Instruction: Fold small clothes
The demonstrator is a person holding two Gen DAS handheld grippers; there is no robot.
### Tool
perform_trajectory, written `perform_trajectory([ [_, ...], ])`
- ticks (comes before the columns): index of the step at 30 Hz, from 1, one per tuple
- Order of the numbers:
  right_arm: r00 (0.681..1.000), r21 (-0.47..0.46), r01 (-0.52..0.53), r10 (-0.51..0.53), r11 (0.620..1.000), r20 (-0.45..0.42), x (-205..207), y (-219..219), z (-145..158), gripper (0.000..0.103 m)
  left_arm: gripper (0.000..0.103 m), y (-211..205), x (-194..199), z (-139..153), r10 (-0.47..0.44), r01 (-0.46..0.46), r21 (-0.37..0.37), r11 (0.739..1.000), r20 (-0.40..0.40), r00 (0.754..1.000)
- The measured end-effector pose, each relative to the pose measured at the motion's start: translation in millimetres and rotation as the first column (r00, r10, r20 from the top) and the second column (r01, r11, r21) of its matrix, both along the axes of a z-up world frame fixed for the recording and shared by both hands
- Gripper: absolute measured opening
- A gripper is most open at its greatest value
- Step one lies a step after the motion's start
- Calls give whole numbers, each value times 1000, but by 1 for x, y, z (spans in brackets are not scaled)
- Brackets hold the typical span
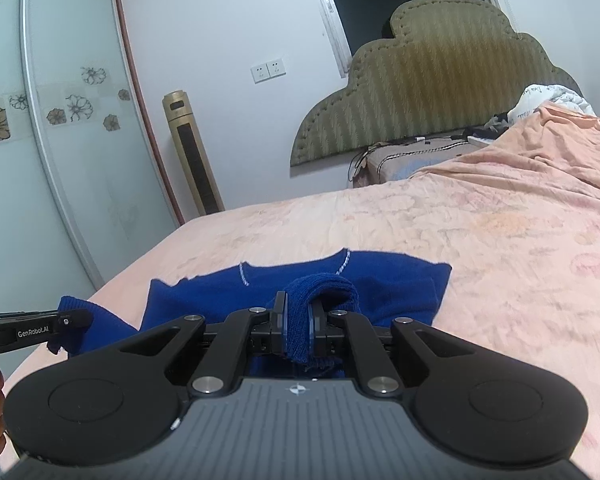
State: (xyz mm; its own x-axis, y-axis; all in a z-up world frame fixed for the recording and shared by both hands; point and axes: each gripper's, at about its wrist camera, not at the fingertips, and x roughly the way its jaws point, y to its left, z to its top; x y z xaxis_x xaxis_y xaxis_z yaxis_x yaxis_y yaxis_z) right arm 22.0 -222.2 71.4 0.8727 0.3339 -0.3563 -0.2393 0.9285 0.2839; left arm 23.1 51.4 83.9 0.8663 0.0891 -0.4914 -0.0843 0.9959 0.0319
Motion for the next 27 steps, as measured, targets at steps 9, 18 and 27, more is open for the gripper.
perform_trajectory([
  [9,1000,0,16,-16,1000,17,28,1,4,12,10,-5,38,6,-3,3,21,1000,-1,1000],
  [18,999,13,38,-38,999,21,51,-1,4,12,10,-5,68,7,2,-2,41,999,-11,1000],
  [27,998,8,56,-57,998,33,63,1,6,12,10,-7,83,11,5,-6,70,998,12,1000],
])
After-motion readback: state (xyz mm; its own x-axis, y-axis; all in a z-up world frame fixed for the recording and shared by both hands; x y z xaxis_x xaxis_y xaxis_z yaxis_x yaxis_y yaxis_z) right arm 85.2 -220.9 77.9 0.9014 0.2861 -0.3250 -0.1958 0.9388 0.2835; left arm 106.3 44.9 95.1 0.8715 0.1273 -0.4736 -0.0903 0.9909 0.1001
